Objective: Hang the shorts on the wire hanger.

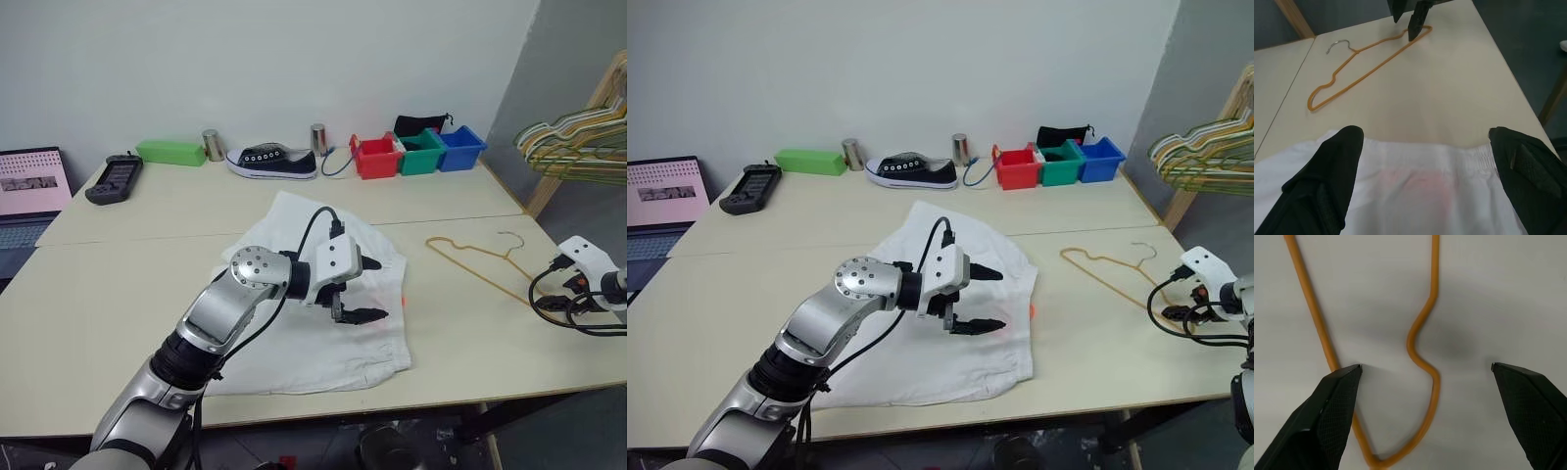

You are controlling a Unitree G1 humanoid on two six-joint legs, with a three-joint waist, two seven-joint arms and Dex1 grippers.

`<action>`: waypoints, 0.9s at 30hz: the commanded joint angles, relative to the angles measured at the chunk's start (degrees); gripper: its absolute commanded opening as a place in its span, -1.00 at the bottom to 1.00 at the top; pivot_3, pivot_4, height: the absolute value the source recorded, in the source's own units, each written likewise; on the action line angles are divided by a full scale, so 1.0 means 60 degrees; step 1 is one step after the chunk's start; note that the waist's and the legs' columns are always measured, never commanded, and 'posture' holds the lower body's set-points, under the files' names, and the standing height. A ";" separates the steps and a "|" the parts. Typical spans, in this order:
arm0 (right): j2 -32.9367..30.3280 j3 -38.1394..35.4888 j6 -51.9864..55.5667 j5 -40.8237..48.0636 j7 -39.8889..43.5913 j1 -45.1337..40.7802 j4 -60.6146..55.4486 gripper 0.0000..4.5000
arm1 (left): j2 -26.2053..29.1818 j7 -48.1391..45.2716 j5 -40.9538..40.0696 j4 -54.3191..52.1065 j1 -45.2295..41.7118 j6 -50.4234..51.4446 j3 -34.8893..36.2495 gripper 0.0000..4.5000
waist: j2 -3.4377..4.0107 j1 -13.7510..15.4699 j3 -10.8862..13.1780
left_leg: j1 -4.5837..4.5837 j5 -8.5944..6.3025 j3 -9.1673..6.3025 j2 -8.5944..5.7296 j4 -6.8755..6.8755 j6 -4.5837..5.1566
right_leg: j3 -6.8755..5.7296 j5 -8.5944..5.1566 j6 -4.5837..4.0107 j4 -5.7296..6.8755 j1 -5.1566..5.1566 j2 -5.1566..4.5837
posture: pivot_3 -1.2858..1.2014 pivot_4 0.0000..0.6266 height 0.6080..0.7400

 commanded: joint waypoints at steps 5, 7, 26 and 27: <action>0.0224 0.0405 -0.0630 -0.0612 0.0556 -0.0475 0.1233 0.15 | -0.0203 -0.0056 0.0080 0.0040 -0.0376 -0.0086 0.0053 0.94 | -0.0017 0.0003 -0.0001 | 0.0092 -0.0005 0.0000 0.0002 -0.0011 -0.0005 | -0.0005 -0.0004 -0.0003 -0.0048 0.0109 0.0000 | -0.20 -0.88 1.00; 0.0215 0.0510 -0.0961 -0.0812 0.0419 -0.0418 0.1360 -0.07 | -0.0204 -0.0043 0.0108 0.0038 -0.0380 -0.0088 0.0056 0.94 | -0.0031 0.0012 -0.0008 | 0.0092 -0.0005 0.0000 0.0002 -0.0011 -0.0005 | -0.0005 -0.0004 -0.0002 -0.0054 0.0116 0.0000 | -0.20 -0.88 1.00; 0.0094 0.0209 -0.4665 -0.1451 -0.2227 0.0270 -0.3133 -0.99 | 0.0504 0.0322 0.0027 0.1521 -0.0946 -0.0300 0.1823 0.94 | 0.0017 -0.0304 -0.0035 | 0.0097 -0.0016 -0.0005 0.0001 -0.0015 0.0012 | 0.0008 0.0030 0.0048 -0.0158 0.0171 -0.0028 | -0.23 -0.97 1.00; 0.0090 0.0215 -0.4890 -0.1605 -0.2476 0.0459 -0.3874 -0.99 | 0.0653 0.0275 -0.0037 0.1846 -0.1092 -0.0320 0.2071 0.94 | 0.0019 -0.0317 -0.0036 | 0.0098 -0.0016 -0.0007 0.0000 -0.0016 0.0012 | 0.0007 0.0030 0.0048 -0.0153 0.0165 -0.0020 | -0.23 -0.97 1.00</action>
